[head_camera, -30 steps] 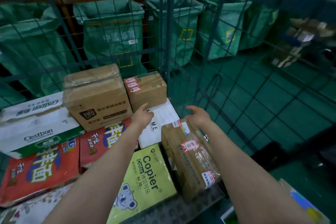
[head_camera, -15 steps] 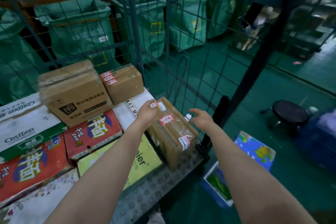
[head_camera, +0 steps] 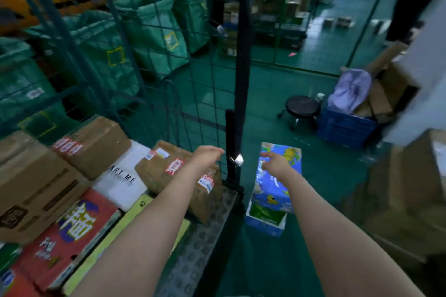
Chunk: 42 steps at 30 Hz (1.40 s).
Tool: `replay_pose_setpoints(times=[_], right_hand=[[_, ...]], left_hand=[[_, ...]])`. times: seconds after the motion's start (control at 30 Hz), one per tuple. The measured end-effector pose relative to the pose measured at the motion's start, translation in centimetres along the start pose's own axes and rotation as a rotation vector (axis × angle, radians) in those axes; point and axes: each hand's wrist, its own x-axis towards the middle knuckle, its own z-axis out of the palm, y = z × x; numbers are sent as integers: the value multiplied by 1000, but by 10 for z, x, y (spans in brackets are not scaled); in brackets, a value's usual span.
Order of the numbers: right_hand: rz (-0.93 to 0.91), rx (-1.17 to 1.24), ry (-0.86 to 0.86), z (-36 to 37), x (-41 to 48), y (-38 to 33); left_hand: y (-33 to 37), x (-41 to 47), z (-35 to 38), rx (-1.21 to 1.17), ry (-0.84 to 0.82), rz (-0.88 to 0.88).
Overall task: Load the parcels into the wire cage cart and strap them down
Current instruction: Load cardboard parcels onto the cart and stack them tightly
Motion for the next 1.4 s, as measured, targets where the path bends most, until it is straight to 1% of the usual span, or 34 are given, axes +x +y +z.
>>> replay_pose_setpoints(times=[0.1,0.27,0.37,0.53,0.7,0.9,1.03,1.23,1.3,1.4], right_hand=[[90,79,49,-4,-20,16],[229,250,185,-10,-58,56],[264,370,241,-19,-82,71],[425,519,410,-39,-139,130],[588,600,494,-69,-188,197],[666,565,545,-129,-246,263],[726,574,640,-172,-286,317],[829,597,685,-218,-337,381],[853,626,701,-233,-344,401],[859,662,701,-253,-342,424]], left_hand=[[6,2,19,33,-75,-12],[12,-9,65,165,-320,30],[21,-18,88,226,-381,84],[25,-49,161,365,-585,139],[38,-89,240,486,-738,199],[72,-141,343,540,-855,269],[91,-188,418,532,-923,303],[101,-245,500,571,-1035,266],[105,-257,525,597,-1070,270],[116,-262,560,623,-1080,271]])
